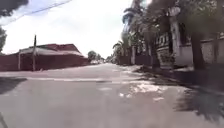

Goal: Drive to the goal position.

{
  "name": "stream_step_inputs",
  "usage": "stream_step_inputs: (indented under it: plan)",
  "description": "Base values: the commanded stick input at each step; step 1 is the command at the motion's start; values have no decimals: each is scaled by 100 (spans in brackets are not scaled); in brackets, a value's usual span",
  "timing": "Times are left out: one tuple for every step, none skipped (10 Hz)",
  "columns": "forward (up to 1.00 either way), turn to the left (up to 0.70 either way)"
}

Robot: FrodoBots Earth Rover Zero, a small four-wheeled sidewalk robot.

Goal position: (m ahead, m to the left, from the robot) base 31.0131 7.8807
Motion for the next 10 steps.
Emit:
stream_step_inputs:
  plan:
    - [100, 0]
    - [100, 0]
    - [100, 0]
    - [100, 0]
    - [100, 0]
    - [100, 0]
    - [100, 0]
    - [100, 0]
    - [100, 0]
    - [100, 0]
